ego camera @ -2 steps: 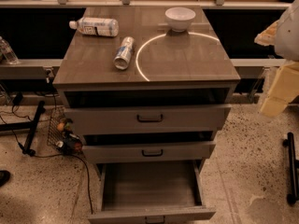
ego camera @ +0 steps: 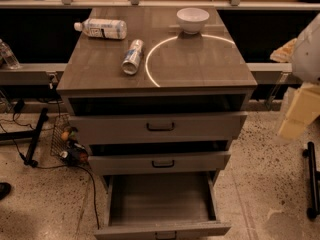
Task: Close bottom drawer
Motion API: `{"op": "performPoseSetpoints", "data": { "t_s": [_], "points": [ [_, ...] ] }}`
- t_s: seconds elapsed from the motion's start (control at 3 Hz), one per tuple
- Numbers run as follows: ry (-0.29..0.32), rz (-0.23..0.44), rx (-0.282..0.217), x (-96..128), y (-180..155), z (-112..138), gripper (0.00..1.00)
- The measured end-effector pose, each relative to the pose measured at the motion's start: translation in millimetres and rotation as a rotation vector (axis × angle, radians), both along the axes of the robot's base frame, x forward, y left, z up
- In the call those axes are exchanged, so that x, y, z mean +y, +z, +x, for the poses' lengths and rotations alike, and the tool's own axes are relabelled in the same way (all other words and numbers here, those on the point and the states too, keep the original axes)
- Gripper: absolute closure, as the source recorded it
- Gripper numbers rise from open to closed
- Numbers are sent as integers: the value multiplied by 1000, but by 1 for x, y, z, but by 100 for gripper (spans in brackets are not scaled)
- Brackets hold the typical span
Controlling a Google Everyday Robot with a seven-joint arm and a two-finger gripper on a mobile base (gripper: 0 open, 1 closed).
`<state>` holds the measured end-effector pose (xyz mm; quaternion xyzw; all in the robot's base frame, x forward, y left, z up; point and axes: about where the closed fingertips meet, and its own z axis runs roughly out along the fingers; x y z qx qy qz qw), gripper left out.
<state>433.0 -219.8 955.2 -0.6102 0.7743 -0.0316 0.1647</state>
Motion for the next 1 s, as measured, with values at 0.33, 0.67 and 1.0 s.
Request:
{"op": "performPoseSetpoints", "data": {
  "t_s": [0.33,0.67,1.0],
  "points": [
    [37,-11,18,-10,-48,-8,0],
    [62,-20,43,-16,-99,-19,0],
    [58,-37,119,-7,-173,-36,0]
  ]
}}
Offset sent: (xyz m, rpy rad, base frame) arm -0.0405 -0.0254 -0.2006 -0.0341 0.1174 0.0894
